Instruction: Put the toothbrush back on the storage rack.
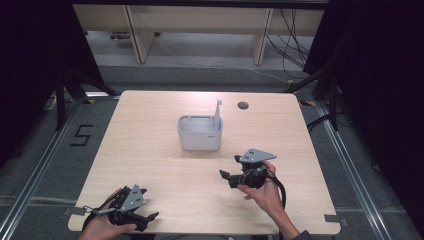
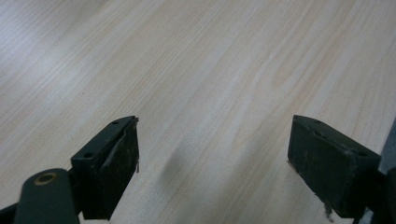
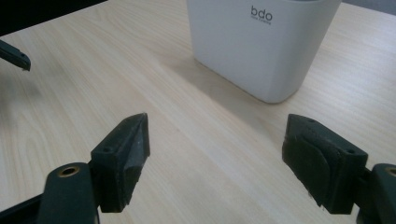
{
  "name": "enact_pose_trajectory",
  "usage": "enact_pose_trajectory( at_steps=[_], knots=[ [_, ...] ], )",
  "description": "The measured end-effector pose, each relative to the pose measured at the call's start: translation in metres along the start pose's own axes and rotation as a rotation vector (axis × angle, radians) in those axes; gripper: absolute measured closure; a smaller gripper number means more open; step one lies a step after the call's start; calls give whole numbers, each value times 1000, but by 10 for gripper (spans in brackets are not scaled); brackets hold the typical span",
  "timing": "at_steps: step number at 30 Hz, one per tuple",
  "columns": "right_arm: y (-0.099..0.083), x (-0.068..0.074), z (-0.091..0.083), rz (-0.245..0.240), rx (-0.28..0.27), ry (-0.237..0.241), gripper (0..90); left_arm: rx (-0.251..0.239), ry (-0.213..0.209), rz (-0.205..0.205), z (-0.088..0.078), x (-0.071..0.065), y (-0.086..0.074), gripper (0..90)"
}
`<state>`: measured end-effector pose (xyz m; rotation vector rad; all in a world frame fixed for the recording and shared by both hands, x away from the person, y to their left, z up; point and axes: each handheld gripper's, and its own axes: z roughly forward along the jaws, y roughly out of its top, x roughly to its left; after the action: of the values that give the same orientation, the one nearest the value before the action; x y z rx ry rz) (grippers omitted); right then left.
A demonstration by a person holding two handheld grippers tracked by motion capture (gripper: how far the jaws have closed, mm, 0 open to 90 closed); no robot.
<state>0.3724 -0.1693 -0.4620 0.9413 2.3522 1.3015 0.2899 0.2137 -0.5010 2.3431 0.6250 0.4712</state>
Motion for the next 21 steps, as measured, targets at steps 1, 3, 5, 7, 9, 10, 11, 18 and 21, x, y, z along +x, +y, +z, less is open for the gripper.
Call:
enact_pose_trajectory(
  at_steps=[1,3,5,7,9,10,11,18,21],
  knots=[
    [-1,0,1,6,-5,11,238,1,1,1,0,0,0,163],
    [-4,1,-1,9,2,2,238,4,0,4,0,0,0,163],
    [-6,3,-3,30,15,3,238,2,1,3,0,0,0,163],
    [-9,5,-5,38,15,-2,238,3,0,4,0,0,0,163],
    [-10,3,-5,4,14,-5,238,3,0,3,0,0,0,162],
    [-11,3,-6,1,14,-5,238,2,0,3,0,0,0,163],
    [-12,3,-6,13,19,4,238,2,0,3,0,0,0,163],
    [-19,5,-10,13,31,12,233,6,0,5,0,0,0,163],
    [-22,6,-11,5,40,10,230,4,1,3,0,0,0,162]
  ],
)
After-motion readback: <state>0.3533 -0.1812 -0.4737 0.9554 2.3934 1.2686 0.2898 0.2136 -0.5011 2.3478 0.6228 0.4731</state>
